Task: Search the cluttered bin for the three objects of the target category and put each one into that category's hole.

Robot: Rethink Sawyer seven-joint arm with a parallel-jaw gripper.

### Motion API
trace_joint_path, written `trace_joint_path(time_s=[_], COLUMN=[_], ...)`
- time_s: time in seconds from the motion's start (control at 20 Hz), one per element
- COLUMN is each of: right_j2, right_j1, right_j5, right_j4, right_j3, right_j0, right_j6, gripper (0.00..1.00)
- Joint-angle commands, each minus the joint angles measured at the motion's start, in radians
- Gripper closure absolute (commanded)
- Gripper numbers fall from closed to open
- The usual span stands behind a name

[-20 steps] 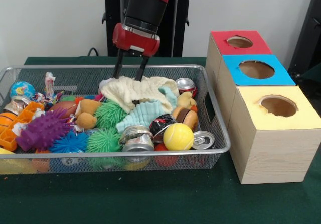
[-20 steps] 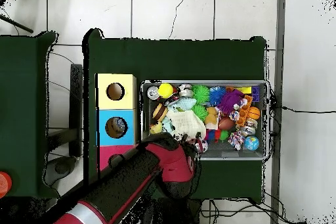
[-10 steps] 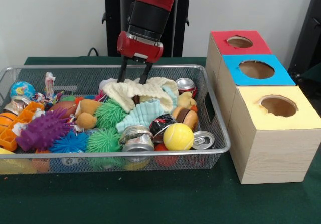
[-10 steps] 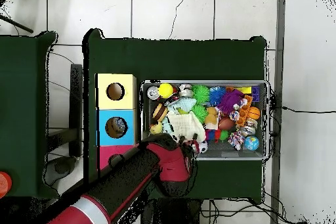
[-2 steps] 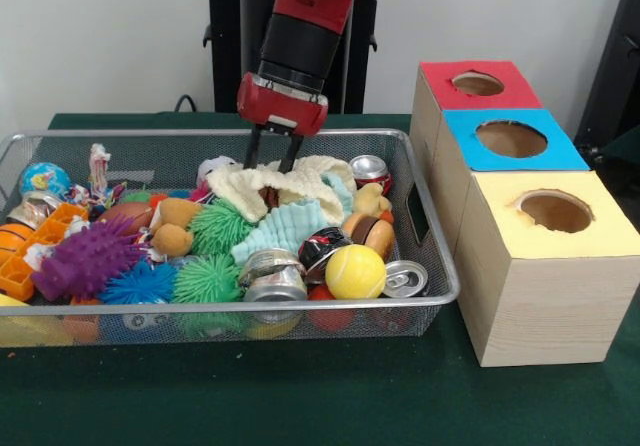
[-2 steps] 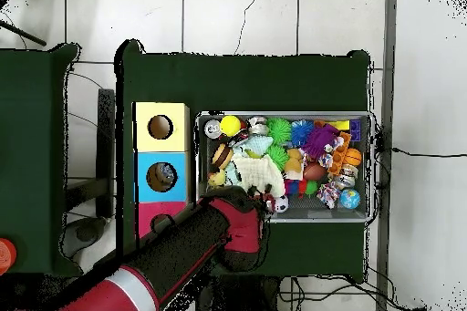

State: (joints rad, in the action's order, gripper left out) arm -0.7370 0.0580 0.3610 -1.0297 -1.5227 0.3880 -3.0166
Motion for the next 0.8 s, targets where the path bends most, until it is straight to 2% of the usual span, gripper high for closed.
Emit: trace_joint_path(time_s=[0.05,0.25,0.35,0.6,0.7,0.8], right_j2=[0.118,0.075,0.067,0.045,0.039,0.057], right_j1=[-0.109,-0.145,-0.154,-0.146,-0.082,0.034], right_j5=[0.283,0.279,0.255,0.277,0.211,0.115], right_j4=[0.239,0.280,0.269,0.296,0.204,-0.011], right_j3=[0.022,0.034,0.045,0.024,-0.003,-0.036], right_j0=[-0.044,-0.015,-0.004,0.001,0.026,0.063], right_j6=[0.441,0.424,0.400,0.401,0.326,0.144], gripper=[1.00,1.00,1.00,1.00,1.00,1.00])
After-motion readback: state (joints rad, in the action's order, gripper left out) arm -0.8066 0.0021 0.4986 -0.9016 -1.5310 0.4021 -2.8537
